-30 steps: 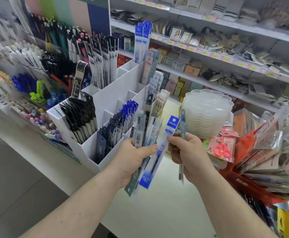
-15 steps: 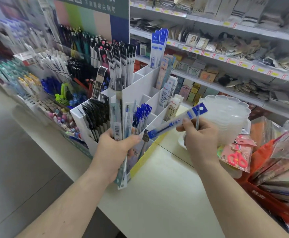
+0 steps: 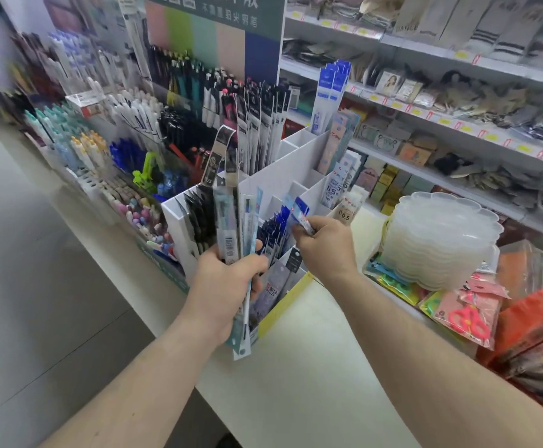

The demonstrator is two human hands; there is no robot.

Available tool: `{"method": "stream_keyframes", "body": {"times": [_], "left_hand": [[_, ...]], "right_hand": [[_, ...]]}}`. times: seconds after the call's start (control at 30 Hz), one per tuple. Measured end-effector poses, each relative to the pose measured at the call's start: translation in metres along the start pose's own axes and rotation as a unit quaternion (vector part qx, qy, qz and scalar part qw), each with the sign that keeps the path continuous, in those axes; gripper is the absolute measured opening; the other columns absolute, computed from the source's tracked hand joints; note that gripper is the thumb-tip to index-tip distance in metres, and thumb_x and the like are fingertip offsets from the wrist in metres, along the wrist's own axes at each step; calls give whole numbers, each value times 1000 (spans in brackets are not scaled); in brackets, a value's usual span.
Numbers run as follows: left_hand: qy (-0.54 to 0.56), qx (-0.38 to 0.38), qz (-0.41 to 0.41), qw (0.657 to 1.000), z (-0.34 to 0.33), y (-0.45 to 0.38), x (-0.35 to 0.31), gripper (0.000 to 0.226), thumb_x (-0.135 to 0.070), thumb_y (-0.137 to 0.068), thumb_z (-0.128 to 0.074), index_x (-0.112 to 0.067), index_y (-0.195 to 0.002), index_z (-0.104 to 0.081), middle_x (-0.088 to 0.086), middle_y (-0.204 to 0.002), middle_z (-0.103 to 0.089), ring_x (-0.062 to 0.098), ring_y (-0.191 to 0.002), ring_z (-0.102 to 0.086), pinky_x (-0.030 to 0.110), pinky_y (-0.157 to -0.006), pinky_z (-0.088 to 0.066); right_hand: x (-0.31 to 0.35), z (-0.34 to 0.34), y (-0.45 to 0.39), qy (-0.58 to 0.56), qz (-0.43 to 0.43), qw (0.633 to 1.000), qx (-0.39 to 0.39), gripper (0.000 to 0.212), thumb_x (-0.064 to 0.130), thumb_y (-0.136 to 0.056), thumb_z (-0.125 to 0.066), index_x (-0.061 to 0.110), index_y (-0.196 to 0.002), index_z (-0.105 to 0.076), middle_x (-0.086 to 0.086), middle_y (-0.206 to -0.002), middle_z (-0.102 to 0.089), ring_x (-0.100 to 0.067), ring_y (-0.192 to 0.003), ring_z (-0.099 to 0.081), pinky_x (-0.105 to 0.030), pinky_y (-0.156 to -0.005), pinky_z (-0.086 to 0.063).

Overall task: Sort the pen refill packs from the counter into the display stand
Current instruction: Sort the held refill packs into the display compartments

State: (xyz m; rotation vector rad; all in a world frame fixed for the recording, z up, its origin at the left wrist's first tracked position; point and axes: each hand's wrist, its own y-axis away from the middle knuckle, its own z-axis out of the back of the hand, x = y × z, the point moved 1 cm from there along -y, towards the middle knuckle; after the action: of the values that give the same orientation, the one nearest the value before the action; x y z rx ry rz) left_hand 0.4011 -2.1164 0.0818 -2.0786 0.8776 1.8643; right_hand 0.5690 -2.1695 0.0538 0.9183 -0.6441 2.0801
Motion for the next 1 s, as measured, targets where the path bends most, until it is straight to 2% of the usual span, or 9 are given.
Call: {"method": "stream_keyframes", "body": {"times": [0.1, 0.27, 0.5, 0.63, 0.77, 0.9, 1.0], "left_hand": [[-5, 2, -1, 1000, -1, -1, 0, 13, 3, -86, -64, -6, -95, -66, 6, -58, -52, 16, -45, -46, 23, -43, -39], [-7, 4, 3, 1000, 1, -5, 0, 13, 2, -86, -65, -8, -94, -66, 4, -56, -54, 16, -47, -48, 26, -44, -40], [-7, 9, 1, 1000, -4, -6, -1, 15, 5, -85, -63, -8, -92, -66, 6, -56, -53, 16, -45, -47, 24, -43, -39], [-2, 17, -1, 1000, -7, -6, -3, 16, 7, -84, -63, -5, -94, -66, 12, -60, -52, 16, -45, -47, 24, -42, -39], [-6, 30, -7, 1000, -10, -8, -5, 16, 5, -84, -63, -8, -93, -66, 7, -54, -53, 15, -45, -48, 24, -44, -40], [2, 40, -13, 999, -16, -13, -13, 15, 4, -85, -64, -7, -94, -66, 6, -55, -54, 15, -46, -49, 23, -44, -40], [19, 54, -17, 998, -28, -17, -24, 20, -5, -76, -71, -8, -96, -68, 8, -60, -57, 17, -49, -51, 26, -46, -42]], "right_hand": [[0, -8, -6, 59, -13, 997, 36, 29, 29, -94, -62, 22, -66, -57, 0, -59, -54, -25, -66, -52, -30, -59, -38], [2, -11, -7, 105, -6, 993, 48, 16, 24, -93, -60, 24, -79, -68, -2, -68, -61, -24, -70, -56, -27, -61, -37], [1, -13, -7, 150, 12, 987, 49, 12, 23, -90, -61, 20, -87, -73, -3, -74, -67, -26, -73, -61, -32, -64, -50], [-1, -11, -8, 122, 12, 991, 50, 18, 30, -95, -61, 20, -83, -70, -3, -70, -65, -26, -72, -61, -33, -65, -50], [-4, -7, -8, 67, 4, 997, 48, 27, 34, -95, -62, 16, -75, -66, -3, -63, -61, -23, -64, -55, -34, -61, -45], [10, 21, -11, -6, 36, 999, -28, 32, 25, -94, -62, 16, -64, -55, 6, -54, -47, -8, -52, -41, -30, -52, -33], [27, 51, -22, -64, 58, 992, -93, 41, 19, -93, -62, 22, -56, -44, 9, -48, -40, -8, -49, -36, -28, -51, -33]]}}
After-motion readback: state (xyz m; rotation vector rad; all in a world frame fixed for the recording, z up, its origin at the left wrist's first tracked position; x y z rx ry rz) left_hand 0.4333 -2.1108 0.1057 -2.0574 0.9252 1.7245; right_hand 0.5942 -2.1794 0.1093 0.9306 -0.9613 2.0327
